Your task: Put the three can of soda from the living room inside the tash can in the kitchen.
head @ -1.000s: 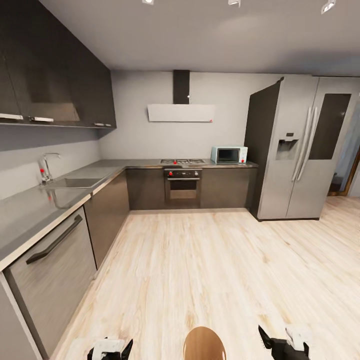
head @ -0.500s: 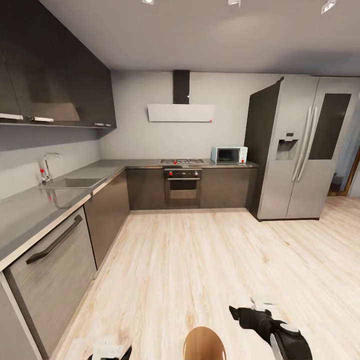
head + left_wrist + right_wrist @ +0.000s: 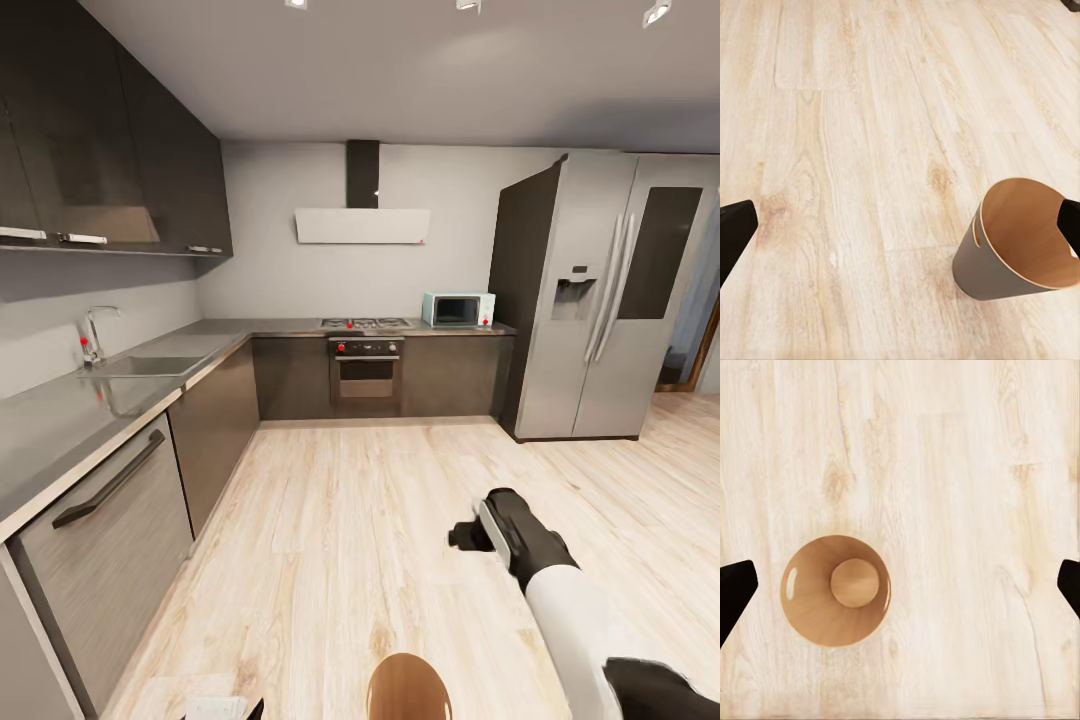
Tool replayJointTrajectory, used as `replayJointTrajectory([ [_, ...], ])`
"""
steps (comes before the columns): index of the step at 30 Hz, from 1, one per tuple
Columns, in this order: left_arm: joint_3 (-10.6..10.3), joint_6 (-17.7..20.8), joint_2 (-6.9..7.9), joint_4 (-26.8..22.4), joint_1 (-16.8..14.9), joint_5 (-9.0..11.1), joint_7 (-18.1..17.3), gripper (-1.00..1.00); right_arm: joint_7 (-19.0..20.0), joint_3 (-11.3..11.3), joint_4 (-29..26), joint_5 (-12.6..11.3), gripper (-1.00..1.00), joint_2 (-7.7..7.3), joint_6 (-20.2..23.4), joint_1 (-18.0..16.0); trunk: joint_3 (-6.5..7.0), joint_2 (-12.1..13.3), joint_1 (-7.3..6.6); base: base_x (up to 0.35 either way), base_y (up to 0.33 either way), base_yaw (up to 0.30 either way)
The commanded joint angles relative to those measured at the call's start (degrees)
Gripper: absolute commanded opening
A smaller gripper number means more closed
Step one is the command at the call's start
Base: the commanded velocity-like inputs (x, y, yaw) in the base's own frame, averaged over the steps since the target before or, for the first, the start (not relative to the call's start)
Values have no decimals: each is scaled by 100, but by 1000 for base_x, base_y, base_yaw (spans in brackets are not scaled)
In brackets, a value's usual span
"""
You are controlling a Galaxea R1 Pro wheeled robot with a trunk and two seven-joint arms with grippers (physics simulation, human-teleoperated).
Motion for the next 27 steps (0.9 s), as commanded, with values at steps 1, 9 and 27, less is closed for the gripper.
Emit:
replayJointTrajectory([
  [1, 0, 1, 0, 0, 0, 0, 0, 100, -7, -43, 151, -6, 100, -38, 7, -135, -1, 0, 0, 0, 0, 0],
  [9, 0, 5, -5, 2, 0, 0, -15, 100, -18, -188, 679, -8, 100, -141, 76, -695, -1, 0, 0, 0, 0, 0],
  [27, -31, 27, -19, 2, 0, -1, 14, 100, 82, -138, 1410, -20, 100, -109, 10, -734, -1, 0, 0, 0, 0, 0],
])
